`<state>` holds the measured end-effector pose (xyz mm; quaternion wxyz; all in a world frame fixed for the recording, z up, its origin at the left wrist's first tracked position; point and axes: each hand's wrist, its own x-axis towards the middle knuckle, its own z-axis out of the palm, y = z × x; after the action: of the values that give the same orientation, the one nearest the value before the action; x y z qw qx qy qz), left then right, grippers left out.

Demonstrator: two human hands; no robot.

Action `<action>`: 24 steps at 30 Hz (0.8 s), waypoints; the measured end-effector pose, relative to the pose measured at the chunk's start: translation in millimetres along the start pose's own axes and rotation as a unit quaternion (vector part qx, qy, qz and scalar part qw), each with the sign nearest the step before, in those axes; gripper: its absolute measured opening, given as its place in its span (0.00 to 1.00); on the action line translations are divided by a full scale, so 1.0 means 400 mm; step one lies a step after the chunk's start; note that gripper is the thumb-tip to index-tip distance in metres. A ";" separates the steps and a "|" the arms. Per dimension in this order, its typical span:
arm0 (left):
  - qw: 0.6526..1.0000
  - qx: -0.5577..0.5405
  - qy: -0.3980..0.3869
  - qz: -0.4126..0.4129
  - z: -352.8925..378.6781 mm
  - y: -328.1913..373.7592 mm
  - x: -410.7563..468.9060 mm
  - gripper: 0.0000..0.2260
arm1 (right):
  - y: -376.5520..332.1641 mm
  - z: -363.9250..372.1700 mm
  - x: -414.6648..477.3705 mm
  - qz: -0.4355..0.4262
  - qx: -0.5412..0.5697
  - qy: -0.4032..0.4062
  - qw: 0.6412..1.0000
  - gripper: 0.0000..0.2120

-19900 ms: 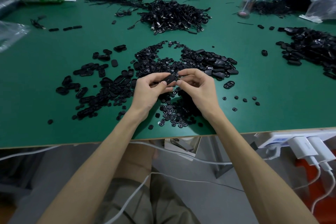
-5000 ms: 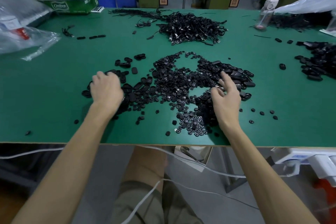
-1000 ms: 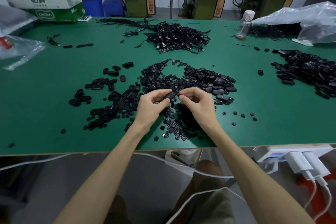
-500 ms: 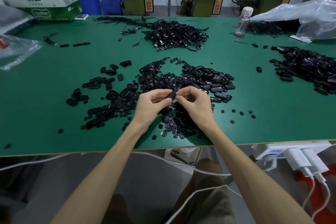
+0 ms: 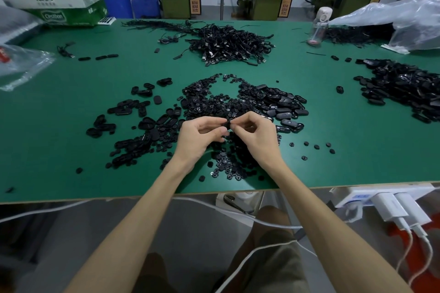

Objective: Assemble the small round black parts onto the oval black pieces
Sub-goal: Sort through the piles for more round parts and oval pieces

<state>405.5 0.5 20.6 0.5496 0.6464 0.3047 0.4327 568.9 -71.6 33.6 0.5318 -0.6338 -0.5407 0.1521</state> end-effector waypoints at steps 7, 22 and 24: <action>1.000 -0.004 -0.006 0.001 0.005 0.006 -0.003 0.11 | -0.004 0.001 0.000 0.006 -0.003 -0.009 1.000 0.02; 0.999 -0.016 0.041 -0.010 0.006 0.003 -0.001 0.09 | -0.006 0.011 -0.006 -0.100 -0.079 -0.030 0.991 0.07; 0.998 -0.020 0.057 -0.011 0.004 0.004 -0.001 0.08 | -0.004 0.018 -0.013 -0.138 -0.112 -0.047 0.983 0.11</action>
<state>406.7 -0.7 21.8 0.5490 0.6065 0.3334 0.4687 560.5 -72.5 30.1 0.4477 -0.6007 -0.6608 0.0452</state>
